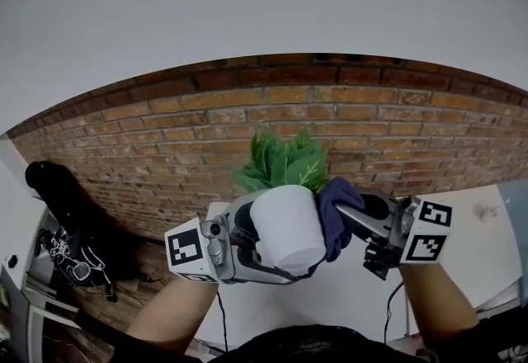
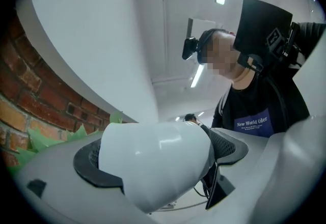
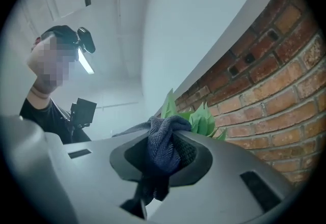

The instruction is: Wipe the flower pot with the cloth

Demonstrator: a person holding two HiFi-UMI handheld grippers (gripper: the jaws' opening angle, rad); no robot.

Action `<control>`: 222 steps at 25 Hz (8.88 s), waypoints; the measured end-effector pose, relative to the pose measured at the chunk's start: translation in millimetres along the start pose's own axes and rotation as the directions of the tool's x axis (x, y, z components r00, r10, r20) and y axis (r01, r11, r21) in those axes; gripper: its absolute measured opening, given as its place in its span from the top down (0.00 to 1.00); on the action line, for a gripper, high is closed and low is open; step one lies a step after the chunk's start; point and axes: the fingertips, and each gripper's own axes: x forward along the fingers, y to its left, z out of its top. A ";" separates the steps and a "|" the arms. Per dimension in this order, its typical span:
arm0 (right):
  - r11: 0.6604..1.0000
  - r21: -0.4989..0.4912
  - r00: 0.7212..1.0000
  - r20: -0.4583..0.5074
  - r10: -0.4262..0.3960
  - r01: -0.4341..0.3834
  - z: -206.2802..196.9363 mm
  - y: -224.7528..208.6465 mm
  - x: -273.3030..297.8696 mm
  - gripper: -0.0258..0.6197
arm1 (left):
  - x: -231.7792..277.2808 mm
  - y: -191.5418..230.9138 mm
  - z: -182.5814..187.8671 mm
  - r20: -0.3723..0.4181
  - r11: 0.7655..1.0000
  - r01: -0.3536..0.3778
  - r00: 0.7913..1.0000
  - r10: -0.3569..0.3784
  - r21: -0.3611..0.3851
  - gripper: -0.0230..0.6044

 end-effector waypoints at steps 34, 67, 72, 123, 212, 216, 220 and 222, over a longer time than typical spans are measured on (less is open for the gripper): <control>0.881 0.040 0.881 0.063 0.469 -0.472 -5.7 79.7 -23.3 0.87 | 12.1 -36.7 17.8 -0.172 0.932 0.163 0.979 -0.112 0.324 0.08; 0.962 -0.120 0.965 0.059 0.255 -0.247 28.6 52.0 -15.5 0.87 | 7.0 -39.5 9.2 -0.243 0.918 0.196 0.963 -0.115 0.344 0.08; 0.977 -0.160 0.990 -0.026 0.140 -0.142 23.5 39.6 6.9 0.87 | 13.1 -32.7 -1.3 -0.323 0.917 0.201 0.942 -0.085 0.344 0.08; 0.741 -0.627 0.846 -0.510 -0.156 -0.241 -58.3 30.9 51.1 0.87 | -0.3 70.0 -85.1 -0.619 0.876 0.145 0.759 0.199 0.460 0.09; 0.986 0.094 0.988 0.088 0.128 -0.136 17.0 -0.2 0.9 0.87 | 10.0 18.5 -8.2 -0.393 0.927 0.186 0.918 -0.046 0.327 0.11; 0.982 0.176 0.988 0.151 0.038 -0.065 28.5 -26.6 19.1 0.87 | 12.9 8.9 -4.9 -0.400 0.913 0.243 0.911 -0.100 0.327 0.11; 0.968 0.231 0.991 0.112 0.077 -0.102 3.1 -18.9 9.1 0.87 | 17.1 17.8 2.6 -0.345 0.941 0.147 0.938 -0.035 0.304 0.11; 0.966 0.213 0.990 0.030 0.141 -0.144 -23.5 -4.7 2.1 0.87 | 21.3 19.6 6.1 -0.312 0.945 0.106 0.950 -0.004 0.309 0.11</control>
